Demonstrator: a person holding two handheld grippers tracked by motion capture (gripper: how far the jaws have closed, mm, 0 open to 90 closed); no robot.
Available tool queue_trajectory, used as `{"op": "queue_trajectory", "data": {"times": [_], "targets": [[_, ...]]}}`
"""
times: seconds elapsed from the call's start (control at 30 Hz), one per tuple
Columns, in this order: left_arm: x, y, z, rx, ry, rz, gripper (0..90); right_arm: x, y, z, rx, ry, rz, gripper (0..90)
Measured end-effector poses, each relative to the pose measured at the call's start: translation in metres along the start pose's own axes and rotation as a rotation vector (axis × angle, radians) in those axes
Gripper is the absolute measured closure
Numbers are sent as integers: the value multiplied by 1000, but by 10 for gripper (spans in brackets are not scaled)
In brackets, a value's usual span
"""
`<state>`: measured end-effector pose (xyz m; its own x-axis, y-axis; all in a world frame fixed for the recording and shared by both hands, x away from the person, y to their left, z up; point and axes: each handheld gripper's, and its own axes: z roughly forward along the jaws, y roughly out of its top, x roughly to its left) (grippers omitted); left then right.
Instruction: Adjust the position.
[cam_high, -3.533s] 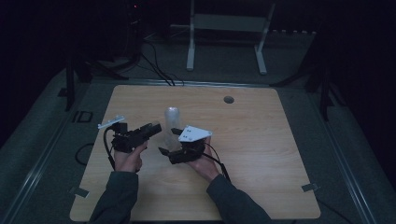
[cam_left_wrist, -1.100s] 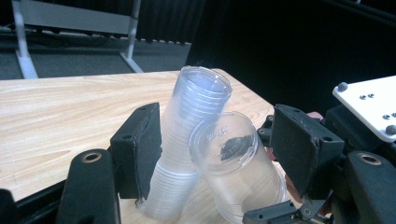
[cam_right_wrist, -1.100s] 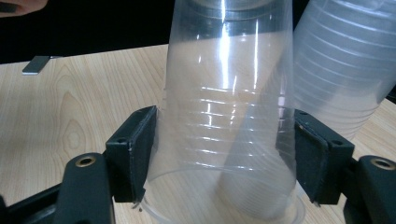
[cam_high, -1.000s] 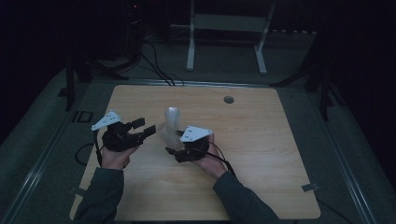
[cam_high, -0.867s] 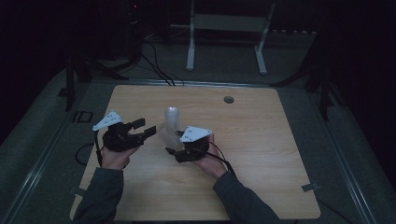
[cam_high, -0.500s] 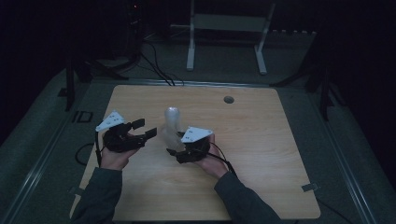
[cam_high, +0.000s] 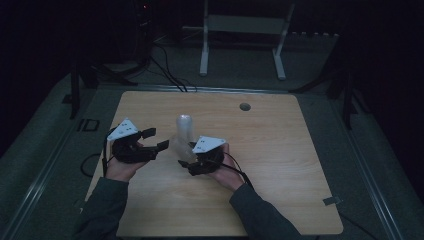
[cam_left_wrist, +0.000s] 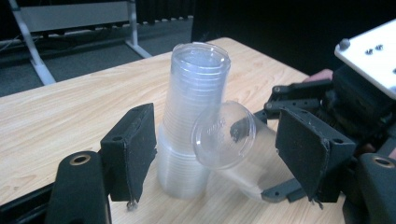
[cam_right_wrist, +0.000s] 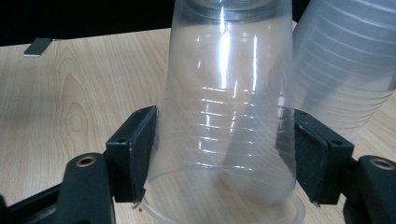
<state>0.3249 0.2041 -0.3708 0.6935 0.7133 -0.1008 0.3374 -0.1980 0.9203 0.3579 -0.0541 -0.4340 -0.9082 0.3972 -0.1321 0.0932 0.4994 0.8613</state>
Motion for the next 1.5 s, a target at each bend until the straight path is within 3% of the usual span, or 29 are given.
{"op": "queue_trajectory", "data": {"times": [0.33,0.63,1.3,1.43,1.5], "targets": [[2,2,-3,63,15,82,289,-1,0,1,44,4,-12,299],[-2,7,0,149,38,192,287,-4,1,-1,67,5,-20,299],[-8,15,4,275,57,352,283,-5,7,2,141,12,-57,302],[-11,17,7,311,58,392,283,-6,8,1,159,15,-65,303],[-13,18,9,346,60,435,283,-7,9,2,168,18,-71,303]]}}
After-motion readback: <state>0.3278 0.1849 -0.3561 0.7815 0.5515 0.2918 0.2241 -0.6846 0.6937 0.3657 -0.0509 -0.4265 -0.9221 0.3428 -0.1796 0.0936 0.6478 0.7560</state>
